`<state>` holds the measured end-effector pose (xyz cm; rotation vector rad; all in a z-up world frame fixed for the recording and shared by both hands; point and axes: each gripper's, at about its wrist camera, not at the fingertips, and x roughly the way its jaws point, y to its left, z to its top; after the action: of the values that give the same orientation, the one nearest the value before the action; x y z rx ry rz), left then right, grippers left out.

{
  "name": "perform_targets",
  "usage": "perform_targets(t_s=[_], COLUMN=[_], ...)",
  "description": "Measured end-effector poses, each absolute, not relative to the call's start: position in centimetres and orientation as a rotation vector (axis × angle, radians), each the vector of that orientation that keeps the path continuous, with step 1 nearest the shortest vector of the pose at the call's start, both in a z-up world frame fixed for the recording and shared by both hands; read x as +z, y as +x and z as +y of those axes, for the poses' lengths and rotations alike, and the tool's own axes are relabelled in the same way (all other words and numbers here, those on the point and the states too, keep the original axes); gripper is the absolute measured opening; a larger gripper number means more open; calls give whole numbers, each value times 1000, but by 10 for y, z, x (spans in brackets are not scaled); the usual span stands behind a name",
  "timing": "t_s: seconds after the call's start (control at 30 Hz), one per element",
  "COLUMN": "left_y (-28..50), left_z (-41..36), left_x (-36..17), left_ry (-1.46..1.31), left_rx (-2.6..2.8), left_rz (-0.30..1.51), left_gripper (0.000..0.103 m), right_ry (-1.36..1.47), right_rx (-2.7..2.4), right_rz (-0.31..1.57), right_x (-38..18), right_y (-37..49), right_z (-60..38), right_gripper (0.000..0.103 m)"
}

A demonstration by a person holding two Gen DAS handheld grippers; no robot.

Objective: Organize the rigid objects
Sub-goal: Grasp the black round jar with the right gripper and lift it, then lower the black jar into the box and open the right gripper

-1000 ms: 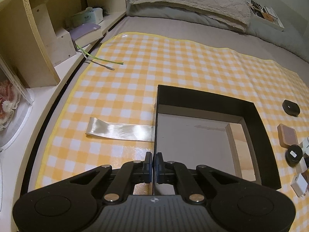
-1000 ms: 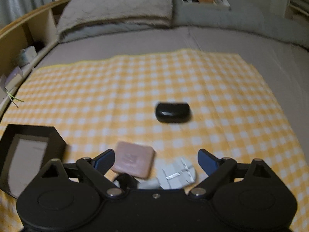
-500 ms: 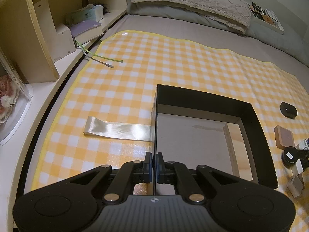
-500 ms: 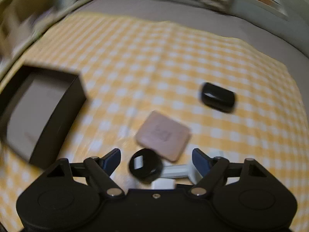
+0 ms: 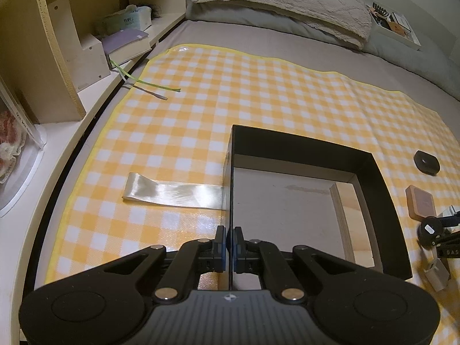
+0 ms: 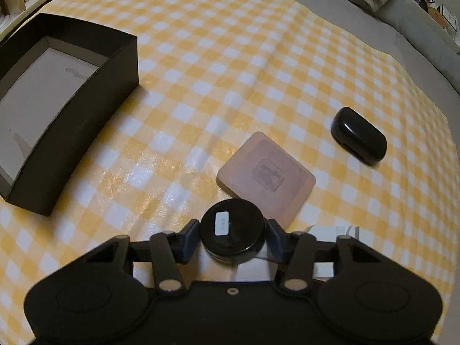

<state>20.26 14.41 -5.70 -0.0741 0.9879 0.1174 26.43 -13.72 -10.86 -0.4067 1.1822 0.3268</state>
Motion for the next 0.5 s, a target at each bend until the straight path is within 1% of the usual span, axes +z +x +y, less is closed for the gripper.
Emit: perform_targets(t_s=[0.1, 0.37, 0.5], left_y=[203, 203, 203], left_z=[144, 144, 145], left_x=[-57, -56, -56], left_ry=[-79, -88, -98], left_rx=[117, 118, 116], left_rz=[990, 992, 993], left_gripper=[5, 5, 5], right_ry=[-360, -90, -9], right_rx=[338, 438, 536], right_rz=[1154, 1002, 992], right_x=[-97, -36, -24], right_y=[265, 260, 258], right_z=[-138, -128, -103], right_gripper=[51, 51, 51])
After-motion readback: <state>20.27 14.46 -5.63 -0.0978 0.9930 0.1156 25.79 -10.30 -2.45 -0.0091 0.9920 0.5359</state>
